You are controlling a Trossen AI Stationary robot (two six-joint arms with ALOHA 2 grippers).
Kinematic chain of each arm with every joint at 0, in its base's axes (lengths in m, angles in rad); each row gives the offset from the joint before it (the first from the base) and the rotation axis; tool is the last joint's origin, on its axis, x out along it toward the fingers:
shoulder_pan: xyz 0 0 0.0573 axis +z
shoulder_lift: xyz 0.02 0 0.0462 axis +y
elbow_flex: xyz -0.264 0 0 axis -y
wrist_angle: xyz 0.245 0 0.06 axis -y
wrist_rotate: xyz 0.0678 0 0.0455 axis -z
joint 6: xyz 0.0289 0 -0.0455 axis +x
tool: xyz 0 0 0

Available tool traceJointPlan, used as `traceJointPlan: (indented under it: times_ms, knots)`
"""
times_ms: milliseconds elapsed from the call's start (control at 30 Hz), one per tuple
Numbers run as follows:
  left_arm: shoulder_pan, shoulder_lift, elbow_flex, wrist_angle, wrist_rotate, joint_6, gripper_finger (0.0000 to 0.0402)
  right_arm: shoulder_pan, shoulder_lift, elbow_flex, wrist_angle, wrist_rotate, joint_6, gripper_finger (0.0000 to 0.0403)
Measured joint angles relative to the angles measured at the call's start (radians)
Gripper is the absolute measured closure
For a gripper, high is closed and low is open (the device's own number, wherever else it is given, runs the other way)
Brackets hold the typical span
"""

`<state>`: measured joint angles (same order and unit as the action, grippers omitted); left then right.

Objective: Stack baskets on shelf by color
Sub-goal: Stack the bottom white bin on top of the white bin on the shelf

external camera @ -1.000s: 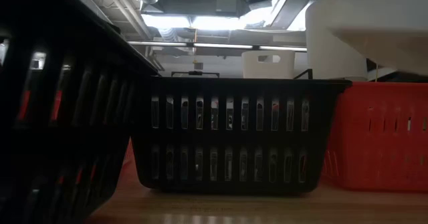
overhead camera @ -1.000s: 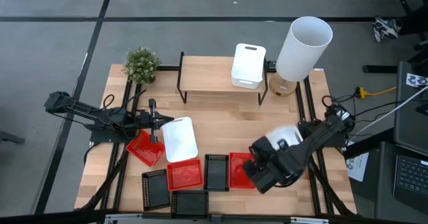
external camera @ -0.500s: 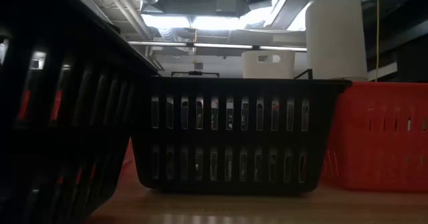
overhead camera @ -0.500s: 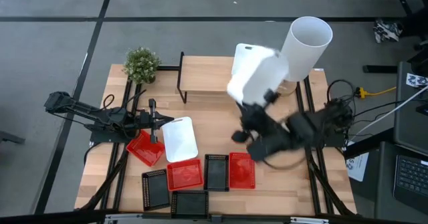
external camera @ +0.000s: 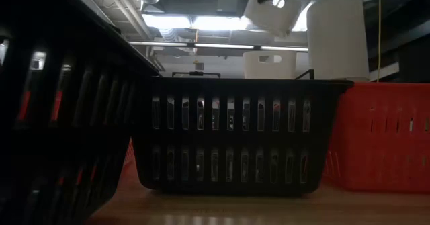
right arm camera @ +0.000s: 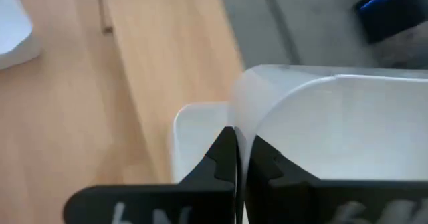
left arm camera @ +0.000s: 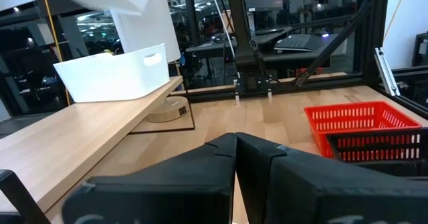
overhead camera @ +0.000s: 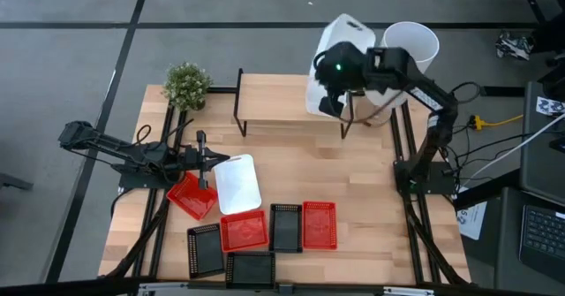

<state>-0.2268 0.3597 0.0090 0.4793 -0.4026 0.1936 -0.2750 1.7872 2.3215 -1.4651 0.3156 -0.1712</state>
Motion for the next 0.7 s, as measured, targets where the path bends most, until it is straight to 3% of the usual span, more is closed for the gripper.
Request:
traceJointPlan:
  times_ms: [200,700]
  knots:
    - [-0.001,0.0,0.0,0.0,0.002,-0.005,0.0401,-0.073,0.002,-0.112,0.058,-0.104,-0.177,0.0403]
    - [-0.001,0.0,0.0,0.0,0.004,-0.008,0.0401,-0.111,0.003,-0.321,0.086,-0.136,-0.18,0.0403]
